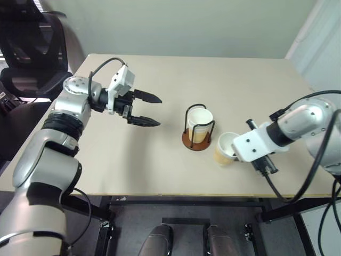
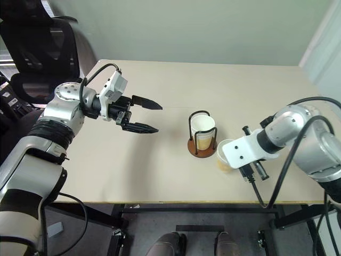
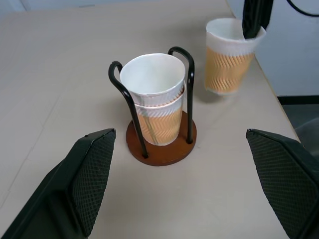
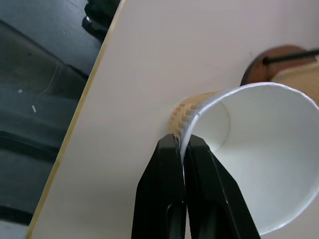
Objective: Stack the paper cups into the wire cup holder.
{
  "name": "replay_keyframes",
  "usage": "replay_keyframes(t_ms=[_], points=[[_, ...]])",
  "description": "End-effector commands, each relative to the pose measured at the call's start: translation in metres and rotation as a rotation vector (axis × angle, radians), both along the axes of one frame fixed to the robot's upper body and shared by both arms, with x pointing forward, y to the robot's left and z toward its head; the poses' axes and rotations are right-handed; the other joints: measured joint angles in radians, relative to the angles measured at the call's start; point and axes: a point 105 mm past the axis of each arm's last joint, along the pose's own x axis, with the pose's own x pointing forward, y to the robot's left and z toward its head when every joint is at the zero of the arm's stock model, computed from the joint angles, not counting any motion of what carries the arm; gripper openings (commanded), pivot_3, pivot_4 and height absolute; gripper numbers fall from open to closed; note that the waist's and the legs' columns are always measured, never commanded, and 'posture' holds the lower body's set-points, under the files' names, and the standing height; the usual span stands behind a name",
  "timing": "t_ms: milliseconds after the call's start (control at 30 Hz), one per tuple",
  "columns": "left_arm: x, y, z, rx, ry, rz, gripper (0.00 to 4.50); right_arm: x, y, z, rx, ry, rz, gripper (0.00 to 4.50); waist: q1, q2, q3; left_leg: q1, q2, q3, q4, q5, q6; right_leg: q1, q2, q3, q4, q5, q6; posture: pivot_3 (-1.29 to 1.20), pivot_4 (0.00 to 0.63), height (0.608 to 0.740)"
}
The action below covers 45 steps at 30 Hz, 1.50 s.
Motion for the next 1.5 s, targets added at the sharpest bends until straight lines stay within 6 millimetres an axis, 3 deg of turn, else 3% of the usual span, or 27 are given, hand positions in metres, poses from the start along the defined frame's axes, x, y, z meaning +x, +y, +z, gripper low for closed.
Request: replay_keyframes(t_ms=[33,133,267,733,1100,1500], points=[[-0.006,0.002,0.008,-0.009,-0.01,-0.035,4.5,0.007,-0.011,0.034,-0.001,-0.122,-0.018,0.07,0.0,0.0,0.0,0.0,0.0,0.0,0.0,0.0,0.0,0.0,0.0,0.0,0.0,0.0,0.0,0.0,0.15,0.74],[-0.007,0.002,0.008,-0.014,-0.006,-0.038,4.5,0.019,-0.018,0.057,-0.012,-0.208,-0.042,0.07,-0.001,0.0,0.0,0.001,0.0,0.0,0.0,-0.001,0.002,0.0,0.0,0.001,0.0,0.0,0.0,0.0,0.15,0.74],[-0.008,0.002,0.009,-0.02,-0.005,-0.046,4.5,0.023,-0.016,0.066,-0.013,-0.236,-0.029,0.07,-0.001,0.0,0.0,0.001,0.001,-0.001,0.0,-0.001,0.003,0.0,0.0,0.0,0.001,0.0,0.0,0.0,0.15,0.74],[-0.02,0.001,0.004,-0.039,0.026,-0.097,4.5,0.027,-0.019,0.065,-0.025,-0.257,0.0,0.07,0.0,0.0,0.0,0.0,0.0,0.0,0.0,0.002,-0.003,0.0,0.0,-0.001,0.0,-0.001,0.001,0.0,0.15,0.74],[-0.019,0.008,0.018,-0.063,-0.012,-0.069,4.5,0.036,-0.018,0.07,-0.02,-0.287,0.017,0.07,-0.001,0.0,0.0,0.0,0.0,-0.001,-0.001,0.0,0.001,0.0,0.0,-0.001,0.0,-0.001,0.0,0.0,0.15,0.74],[-0.011,0.011,0.05,-0.111,-0.121,-0.028,4.5,0.036,-0.014,0.068,-0.015,-0.283,0.034,0.07,-0.001,0.0,0.0,0.0,0.0,-0.001,-0.001,0.0,0.001,0.0,0.0,-0.001,0.0,-0.001,0.0,0.0,0.15,0.74]])
